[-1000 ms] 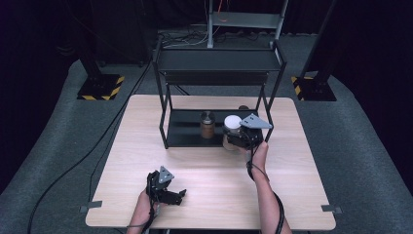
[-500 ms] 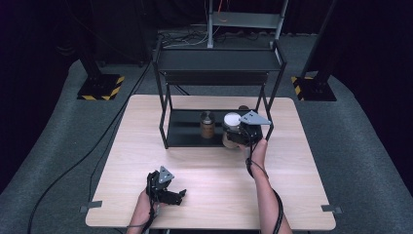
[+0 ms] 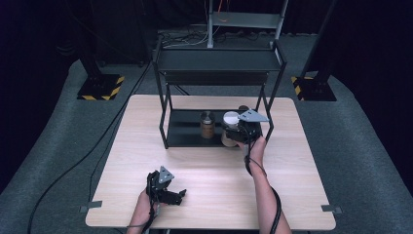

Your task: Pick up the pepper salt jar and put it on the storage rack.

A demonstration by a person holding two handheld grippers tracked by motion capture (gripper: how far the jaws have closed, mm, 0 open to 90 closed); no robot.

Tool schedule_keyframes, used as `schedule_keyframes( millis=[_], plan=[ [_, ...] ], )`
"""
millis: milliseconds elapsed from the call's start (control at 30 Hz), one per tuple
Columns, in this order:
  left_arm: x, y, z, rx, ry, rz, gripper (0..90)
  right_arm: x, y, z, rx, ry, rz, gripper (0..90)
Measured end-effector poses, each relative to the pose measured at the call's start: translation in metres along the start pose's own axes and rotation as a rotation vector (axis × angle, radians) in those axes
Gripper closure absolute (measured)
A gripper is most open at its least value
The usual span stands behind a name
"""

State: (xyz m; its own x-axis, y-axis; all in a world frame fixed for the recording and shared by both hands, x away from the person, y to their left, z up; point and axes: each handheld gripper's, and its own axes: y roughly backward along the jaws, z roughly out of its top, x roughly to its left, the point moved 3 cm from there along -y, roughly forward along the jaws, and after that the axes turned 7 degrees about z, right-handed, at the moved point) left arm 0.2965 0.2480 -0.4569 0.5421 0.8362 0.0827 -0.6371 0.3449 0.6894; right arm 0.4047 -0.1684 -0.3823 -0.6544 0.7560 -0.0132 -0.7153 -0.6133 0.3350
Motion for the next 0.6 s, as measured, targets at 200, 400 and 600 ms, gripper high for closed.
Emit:
schedule_keyframes(
  millis=[200, 400, 600],
  plan=[
    [0.0, 0.0, 0.0, 0.0, 0.0, 0.0, 0.1, -0.002, -0.005, 0.001, 0.011, 0.002, -0.003, 33.2],
    [0.0, 0.0, 0.0, -0.001, 0.0, 0.0, 0.2, -0.003, -0.009, 0.001, 0.016, -0.005, -0.004, 33.2],
    [0.0, 0.0, 0.0, 0.0, -0.001, 0.0, 0.2, -0.004, -0.013, 0.002, 0.019, -0.008, -0.007, 33.2]
  ],
)
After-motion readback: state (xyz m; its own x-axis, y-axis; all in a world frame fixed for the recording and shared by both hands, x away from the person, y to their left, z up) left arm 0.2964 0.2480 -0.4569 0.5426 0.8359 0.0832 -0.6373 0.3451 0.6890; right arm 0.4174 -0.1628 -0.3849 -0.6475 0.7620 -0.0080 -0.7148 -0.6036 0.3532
